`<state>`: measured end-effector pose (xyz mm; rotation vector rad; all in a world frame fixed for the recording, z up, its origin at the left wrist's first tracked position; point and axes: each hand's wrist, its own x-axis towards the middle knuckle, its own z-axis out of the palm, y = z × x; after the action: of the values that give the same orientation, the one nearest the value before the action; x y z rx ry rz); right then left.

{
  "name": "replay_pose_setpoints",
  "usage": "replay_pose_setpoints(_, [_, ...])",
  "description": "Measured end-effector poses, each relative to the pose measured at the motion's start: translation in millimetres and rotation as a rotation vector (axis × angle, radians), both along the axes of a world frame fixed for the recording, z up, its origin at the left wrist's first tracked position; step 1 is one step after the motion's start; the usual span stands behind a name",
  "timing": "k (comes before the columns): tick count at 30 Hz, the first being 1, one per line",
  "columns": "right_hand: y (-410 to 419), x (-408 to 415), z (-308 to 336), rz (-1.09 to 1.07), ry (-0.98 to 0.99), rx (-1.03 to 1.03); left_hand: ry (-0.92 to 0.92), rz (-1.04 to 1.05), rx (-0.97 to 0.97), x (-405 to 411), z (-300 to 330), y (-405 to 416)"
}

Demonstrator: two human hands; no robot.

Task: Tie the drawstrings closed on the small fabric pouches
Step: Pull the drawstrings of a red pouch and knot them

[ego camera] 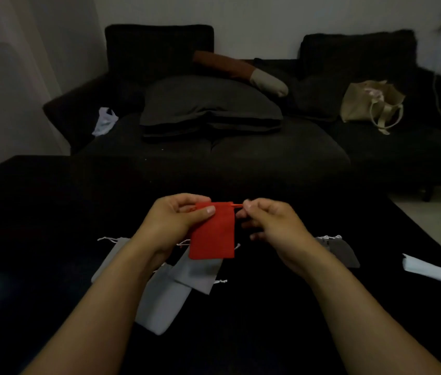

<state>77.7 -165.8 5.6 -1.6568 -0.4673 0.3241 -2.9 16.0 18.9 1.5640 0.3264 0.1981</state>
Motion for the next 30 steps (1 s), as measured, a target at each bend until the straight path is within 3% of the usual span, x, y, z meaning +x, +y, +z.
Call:
replay_pose_setpoints(5, [-23, 0, 26, 0.002, 0.206, 0.32, -0.037, -0.134, 0.148, 8, 4, -10])
replay_pose_setpoints(11, [-53, 7, 40, -0.011, 0.339, 0.495, -0.105, -0.158, 0.275, 11, 15, -20])
replay_pose_setpoints(15, [-55, 8, 41, 0.011, 0.442, 0.565, -0.183, -0.051, -0.22, 18, 21, -38])
replay_pose_setpoints(20, [-46, 0, 44, 0.182, 0.643, 0.901, -0.344, -0.219, -0.897, 18, 31, -56])
replay_pose_setpoints(24, [-44, -3, 46, 0.282, 0.678, 1.038, -0.333, -0.208, -0.962, 16, 35, -61])
replay_pose_setpoints(30, [-47, 0, 46, 0.026, 0.566, 0.782, -0.312, 0.036, -0.874, 20, 35, -58])
